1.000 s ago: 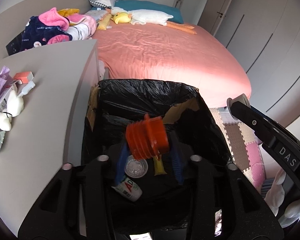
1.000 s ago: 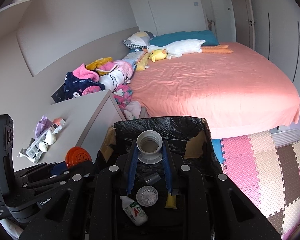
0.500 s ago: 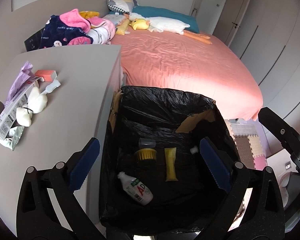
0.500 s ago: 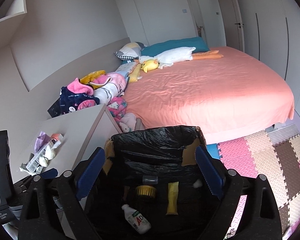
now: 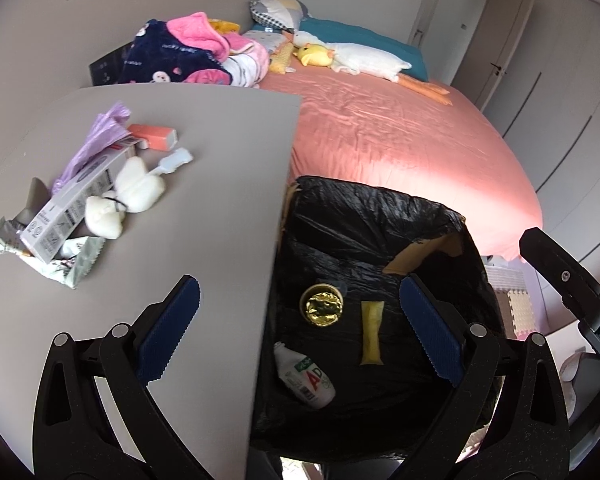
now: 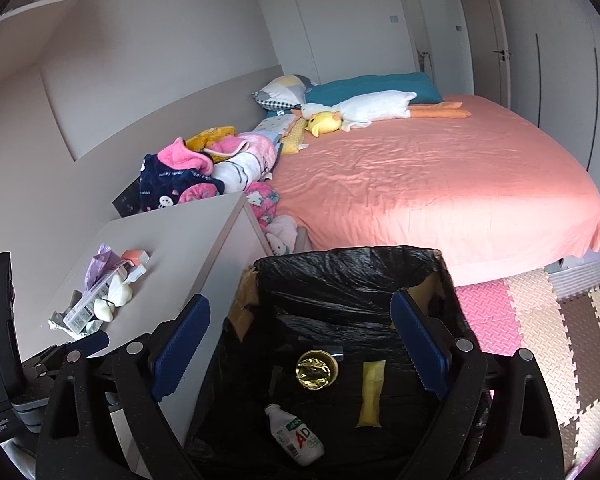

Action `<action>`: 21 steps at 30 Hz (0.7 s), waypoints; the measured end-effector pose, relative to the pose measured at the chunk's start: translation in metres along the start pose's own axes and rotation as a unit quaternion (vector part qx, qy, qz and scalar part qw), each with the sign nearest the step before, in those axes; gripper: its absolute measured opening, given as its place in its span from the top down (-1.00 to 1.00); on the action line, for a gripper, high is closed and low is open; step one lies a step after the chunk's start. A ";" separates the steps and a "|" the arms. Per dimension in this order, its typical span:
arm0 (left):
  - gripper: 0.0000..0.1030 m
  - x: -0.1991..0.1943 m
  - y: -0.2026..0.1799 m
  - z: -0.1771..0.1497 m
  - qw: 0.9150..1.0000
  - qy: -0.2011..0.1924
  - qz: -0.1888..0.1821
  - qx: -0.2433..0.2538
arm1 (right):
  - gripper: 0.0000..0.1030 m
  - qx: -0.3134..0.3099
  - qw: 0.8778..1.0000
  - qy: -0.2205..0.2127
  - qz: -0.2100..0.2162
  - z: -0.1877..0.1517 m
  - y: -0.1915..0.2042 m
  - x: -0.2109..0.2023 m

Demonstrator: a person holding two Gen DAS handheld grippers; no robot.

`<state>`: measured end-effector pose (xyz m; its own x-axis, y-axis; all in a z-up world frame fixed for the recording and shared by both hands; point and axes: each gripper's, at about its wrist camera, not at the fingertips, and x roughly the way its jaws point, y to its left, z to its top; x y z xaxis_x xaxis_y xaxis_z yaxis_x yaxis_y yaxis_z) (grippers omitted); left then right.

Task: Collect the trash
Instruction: 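Move both tools back over the desk toward the remaining trash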

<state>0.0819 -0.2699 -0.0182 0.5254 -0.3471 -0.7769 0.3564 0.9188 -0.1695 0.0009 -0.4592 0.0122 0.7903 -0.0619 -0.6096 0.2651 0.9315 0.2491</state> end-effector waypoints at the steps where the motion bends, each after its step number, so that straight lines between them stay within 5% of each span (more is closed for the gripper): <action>1: -0.88 -0.001 0.005 0.000 1.000 -0.001 0.003 -0.004 | -0.78 -0.002 1.000 0.000 0.002 0.000 0.005 0.001; 21: -0.88 -0.024 0.099 0.000 0.995 -0.042 0.085 -0.031 | -0.78 -0.049 0.997 0.029 0.044 -0.007 0.094 0.041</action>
<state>0.1045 -0.1709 -0.0158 0.6377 -0.1977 -0.7444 0.2095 0.9746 -0.0794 0.0544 -0.3711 0.0051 0.7743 0.0393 -0.6315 0.1385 0.9633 0.2298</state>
